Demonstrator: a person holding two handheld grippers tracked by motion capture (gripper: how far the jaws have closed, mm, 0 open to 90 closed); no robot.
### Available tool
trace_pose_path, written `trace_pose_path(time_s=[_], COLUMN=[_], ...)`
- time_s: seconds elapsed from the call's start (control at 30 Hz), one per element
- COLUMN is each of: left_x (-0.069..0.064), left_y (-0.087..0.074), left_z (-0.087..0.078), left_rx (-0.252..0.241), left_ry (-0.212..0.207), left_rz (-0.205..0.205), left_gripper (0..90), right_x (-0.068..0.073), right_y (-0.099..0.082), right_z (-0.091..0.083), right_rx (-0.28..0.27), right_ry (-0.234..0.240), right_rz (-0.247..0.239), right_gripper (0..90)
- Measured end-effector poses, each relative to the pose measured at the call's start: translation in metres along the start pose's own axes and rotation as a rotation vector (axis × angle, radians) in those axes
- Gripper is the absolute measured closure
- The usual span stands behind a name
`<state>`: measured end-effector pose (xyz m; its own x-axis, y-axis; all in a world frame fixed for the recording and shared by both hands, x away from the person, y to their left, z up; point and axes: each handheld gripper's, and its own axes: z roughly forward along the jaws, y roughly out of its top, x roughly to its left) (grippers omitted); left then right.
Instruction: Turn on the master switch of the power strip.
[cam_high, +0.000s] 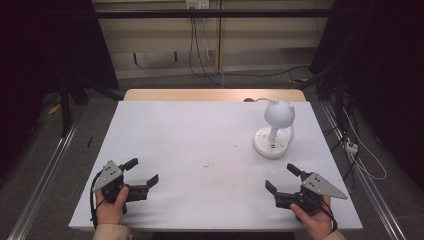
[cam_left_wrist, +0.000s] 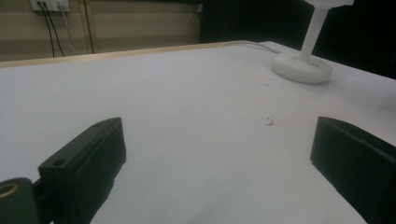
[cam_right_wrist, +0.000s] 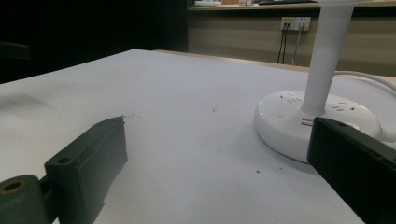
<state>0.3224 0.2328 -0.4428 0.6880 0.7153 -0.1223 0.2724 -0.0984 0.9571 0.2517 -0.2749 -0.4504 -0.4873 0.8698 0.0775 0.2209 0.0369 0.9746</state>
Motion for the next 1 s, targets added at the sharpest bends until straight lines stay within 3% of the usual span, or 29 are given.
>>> trace_pose_path(time_s=[0.43, 1.0], left_x=[0.0, 0.0], left_y=[0.001, 0.001], left_z=[0.001, 0.001], left_rx=[-0.005, -0.009], left_ry=[-0.003, -0.019], left_rz=[-0.001, 0.007], left_gripper=[3.0, 2.9], right_x=[-0.004, -0.021], right_y=[0.002, 0.008], right_z=[0.002, 0.014], right_rx=[0.009, 0.046], right_ry=[-0.003, -0.038], right_rz=[-0.002, -0.009], right_gripper=[6.1, 6.5])
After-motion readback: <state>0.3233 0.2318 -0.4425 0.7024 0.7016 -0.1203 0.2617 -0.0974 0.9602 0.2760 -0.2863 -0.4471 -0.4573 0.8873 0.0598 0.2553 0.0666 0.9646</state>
